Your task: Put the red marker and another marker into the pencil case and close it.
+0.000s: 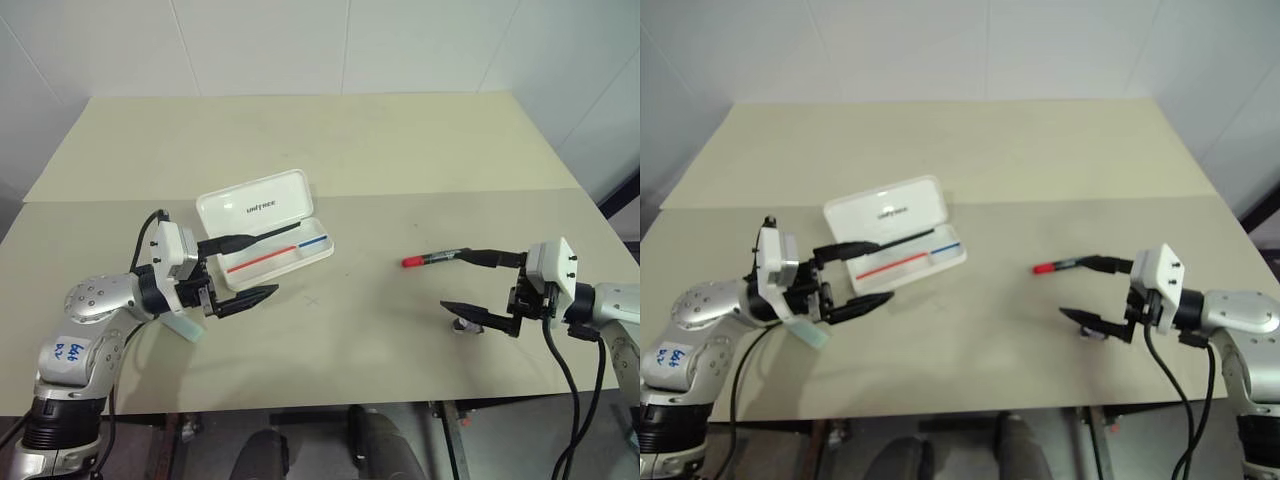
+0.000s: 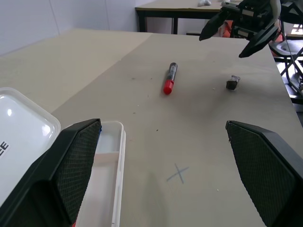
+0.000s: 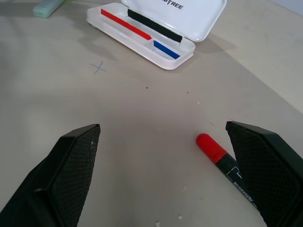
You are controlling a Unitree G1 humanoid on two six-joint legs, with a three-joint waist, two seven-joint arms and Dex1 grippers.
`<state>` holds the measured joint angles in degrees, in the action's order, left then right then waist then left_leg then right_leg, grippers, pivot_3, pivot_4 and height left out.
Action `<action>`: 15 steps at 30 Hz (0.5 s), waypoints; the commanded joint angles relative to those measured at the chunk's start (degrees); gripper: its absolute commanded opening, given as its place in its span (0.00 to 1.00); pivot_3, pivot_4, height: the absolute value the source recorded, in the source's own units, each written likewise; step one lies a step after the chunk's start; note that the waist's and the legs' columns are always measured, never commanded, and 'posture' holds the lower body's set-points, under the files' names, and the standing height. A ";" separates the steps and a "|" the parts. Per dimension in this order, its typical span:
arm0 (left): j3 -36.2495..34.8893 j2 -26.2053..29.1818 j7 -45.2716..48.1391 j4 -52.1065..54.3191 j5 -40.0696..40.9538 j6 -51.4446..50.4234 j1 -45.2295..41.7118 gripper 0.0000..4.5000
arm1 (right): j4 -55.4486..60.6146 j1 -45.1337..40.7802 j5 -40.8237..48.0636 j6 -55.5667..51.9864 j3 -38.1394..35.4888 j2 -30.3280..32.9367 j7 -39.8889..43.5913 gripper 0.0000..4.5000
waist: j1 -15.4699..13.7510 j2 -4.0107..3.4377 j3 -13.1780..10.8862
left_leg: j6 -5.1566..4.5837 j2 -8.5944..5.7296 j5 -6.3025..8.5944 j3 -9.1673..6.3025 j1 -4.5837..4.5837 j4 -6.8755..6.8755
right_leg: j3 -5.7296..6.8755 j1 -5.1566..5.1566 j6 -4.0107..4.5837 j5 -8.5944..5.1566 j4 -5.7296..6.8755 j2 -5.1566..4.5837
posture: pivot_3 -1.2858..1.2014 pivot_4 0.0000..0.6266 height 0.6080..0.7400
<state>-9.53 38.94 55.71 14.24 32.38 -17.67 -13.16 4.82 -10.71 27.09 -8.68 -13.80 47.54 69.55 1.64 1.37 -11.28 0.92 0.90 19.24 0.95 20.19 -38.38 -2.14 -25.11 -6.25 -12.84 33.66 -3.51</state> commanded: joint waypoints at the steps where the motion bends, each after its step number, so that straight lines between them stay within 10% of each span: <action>1: -1.22 1.14 0.11 1.11 0.33 -0.23 -0.15 0.99 | -0.21 -2.77 0.06 1.30 -0.26 0.85 0.07 1.00 | -0.04 0.00 0.00 | 0.00 0.00 0.00 -0.01 -0.01 -0.02 | 0.00 0.00 0.00 0.00 0.02 0.00 | 0.52 0.24 1.00; 15: -3.03 3.76 1.59 0.59 -0.67 0.36 1.59 0.99 | -0.82 -7.29 1.10 1.26 3.70 -2.14 0.46 1.00 | -0.04 0.00 0.00 | 0.01 0.01 0.00 -0.05 0.02 -0.04 | 0.02 -0.01 0.02 -0.01 0.05 0.00 | 0.52 0.24 1.00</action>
<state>-10.92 41.69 57.10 14.23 32.03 -18.43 -12.14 2.21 -17.24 27.14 -7.80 -9.90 45.91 69.71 1.60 1.37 -11.28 0.92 0.91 19.24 0.90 20.20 -38.42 -2.12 -25.12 -6.23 -12.85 33.71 -3.52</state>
